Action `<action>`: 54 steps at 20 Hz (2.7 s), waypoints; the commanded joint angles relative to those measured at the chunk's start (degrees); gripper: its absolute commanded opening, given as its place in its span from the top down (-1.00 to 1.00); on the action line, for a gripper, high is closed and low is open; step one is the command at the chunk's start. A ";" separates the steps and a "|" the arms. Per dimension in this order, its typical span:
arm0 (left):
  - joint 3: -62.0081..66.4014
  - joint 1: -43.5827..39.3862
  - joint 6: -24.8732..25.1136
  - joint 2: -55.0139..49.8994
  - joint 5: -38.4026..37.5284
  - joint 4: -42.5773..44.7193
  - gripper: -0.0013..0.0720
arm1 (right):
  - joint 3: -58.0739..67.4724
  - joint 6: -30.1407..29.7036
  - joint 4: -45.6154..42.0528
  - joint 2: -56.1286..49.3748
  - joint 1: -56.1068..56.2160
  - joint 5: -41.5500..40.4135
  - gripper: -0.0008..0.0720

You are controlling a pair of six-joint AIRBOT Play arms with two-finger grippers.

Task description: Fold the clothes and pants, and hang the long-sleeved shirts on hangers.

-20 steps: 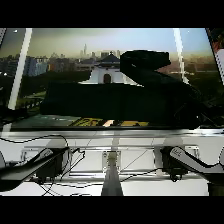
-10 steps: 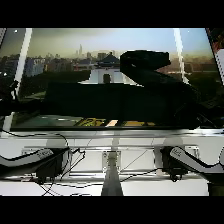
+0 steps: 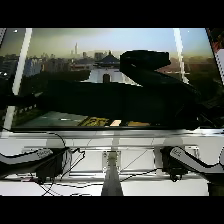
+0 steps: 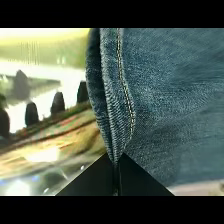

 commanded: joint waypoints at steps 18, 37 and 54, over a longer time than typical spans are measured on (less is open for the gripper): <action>2.78 4.79 -26.97 0.70 -10.40 40.87 -0.94 | 4.17 -9.73 23.91 0.00 2.86 -18.25 -0.90; 11.30 -22.73 -21.11 6.40 -4.66 3.80 -0.92 | 25.24 -16.50 5.29 -29.55 58.58 -47.39 -0.90; 16.15 -28.87 -17.44 8.68 7.98 3.52 -0.92 | 36.98 -16.90 2.40 -26.01 60.61 -30.36 0.81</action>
